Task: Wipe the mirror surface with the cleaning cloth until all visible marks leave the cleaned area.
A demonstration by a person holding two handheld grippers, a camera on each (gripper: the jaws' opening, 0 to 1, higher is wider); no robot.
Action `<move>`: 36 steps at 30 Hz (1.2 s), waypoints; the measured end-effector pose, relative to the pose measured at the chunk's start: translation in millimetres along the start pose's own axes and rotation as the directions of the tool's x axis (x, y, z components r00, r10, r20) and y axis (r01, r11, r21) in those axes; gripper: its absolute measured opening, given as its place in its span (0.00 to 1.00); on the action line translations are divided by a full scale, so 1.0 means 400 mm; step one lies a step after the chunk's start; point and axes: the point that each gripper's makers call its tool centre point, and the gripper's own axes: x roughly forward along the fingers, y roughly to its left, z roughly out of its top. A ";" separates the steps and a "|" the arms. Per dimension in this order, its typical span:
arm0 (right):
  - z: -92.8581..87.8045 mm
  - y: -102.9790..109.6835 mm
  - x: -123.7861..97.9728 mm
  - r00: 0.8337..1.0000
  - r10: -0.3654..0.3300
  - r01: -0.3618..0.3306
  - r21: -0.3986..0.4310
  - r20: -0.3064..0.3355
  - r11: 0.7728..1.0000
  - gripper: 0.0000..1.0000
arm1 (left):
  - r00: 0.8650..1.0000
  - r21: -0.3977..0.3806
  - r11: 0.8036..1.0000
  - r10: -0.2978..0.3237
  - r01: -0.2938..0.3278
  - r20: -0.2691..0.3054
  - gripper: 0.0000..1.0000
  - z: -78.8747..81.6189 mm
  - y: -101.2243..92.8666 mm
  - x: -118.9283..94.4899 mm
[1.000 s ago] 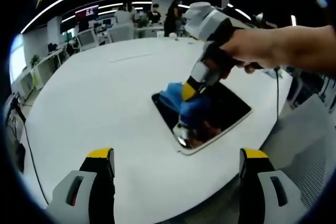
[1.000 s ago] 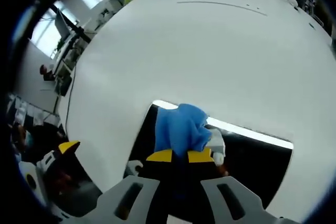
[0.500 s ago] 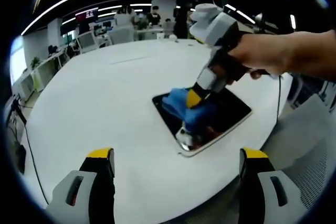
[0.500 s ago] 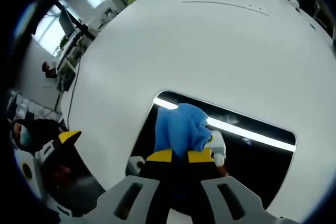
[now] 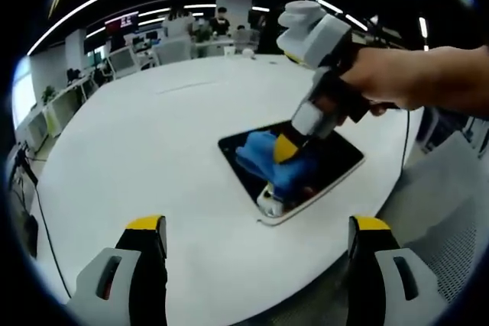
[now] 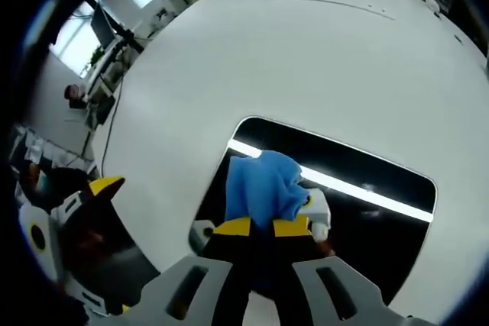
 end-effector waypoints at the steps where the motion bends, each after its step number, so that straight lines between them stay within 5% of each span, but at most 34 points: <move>1: -0.004 0.003 -0.001 1.000 0.001 -0.001 -0.004 -0.002 1.000 0.02 | 1.000 0.001 1.000 -0.001 0.001 0.000 0.99 0.000 0.000 0.000; 36: -0.113 0.049 -0.028 0.999 0.048 -0.047 -0.064 0.005 0.997 0.02 | 1.000 0.004 1.000 -0.006 0.006 -0.010 0.99 -0.004 -0.004 0.000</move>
